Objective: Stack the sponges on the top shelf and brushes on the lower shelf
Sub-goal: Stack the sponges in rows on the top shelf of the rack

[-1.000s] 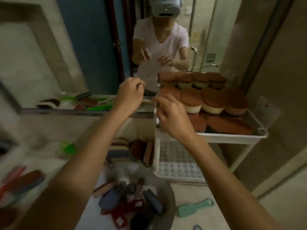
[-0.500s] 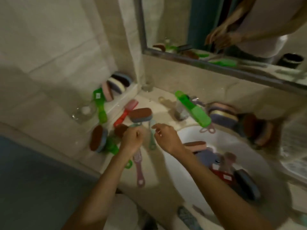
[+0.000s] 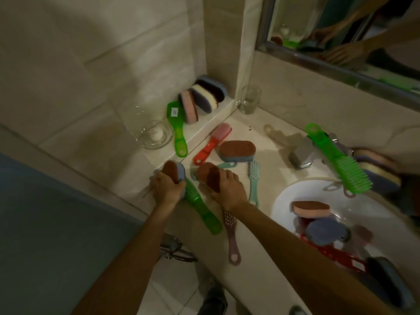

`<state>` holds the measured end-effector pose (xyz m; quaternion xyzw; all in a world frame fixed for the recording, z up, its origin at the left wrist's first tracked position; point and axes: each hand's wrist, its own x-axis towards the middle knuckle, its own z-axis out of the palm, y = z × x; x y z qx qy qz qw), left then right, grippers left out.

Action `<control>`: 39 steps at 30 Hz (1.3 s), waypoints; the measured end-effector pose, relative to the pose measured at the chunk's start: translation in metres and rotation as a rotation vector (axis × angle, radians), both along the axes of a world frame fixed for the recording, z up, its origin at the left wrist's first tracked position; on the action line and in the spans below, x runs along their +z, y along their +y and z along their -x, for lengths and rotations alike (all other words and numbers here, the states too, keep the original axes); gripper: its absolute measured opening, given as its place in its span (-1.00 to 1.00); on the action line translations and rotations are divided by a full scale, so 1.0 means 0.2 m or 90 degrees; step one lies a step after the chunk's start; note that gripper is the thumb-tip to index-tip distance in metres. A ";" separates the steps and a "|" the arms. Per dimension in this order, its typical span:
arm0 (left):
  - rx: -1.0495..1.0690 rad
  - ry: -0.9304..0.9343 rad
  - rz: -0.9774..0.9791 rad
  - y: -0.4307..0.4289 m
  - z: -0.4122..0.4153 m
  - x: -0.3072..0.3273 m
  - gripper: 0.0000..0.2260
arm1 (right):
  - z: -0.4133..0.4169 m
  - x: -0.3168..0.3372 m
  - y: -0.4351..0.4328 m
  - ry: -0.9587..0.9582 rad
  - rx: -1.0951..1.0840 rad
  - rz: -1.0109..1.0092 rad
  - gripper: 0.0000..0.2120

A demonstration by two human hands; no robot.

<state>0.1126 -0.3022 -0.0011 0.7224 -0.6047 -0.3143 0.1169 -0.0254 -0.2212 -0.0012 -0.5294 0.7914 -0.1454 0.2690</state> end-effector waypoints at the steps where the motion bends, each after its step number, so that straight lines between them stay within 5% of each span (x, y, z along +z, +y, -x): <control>1: 0.013 0.014 -0.014 -0.01 -0.01 -0.01 -0.32 | -0.01 -0.02 -0.02 0.021 0.009 -0.014 -0.35; 10: -0.011 0.143 0.050 0.02 0.00 0.03 -0.57 | 0.02 0.00 0.00 -0.001 -0.020 0.083 -0.39; 17: -0.072 0.190 0.146 0.09 0.17 0.25 -0.48 | 0.15 0.18 0.08 -0.010 -0.132 0.231 -0.36; 30: -0.479 0.394 0.238 0.59 1.03 0.96 -0.33 | 0.87 1.06 0.96 0.333 -0.428 0.463 -0.50; 39: -0.766 0.415 0.357 1.35 1.58 1.34 -0.34 | 1.21 1.41 1.90 0.411 -0.562 0.501 -0.53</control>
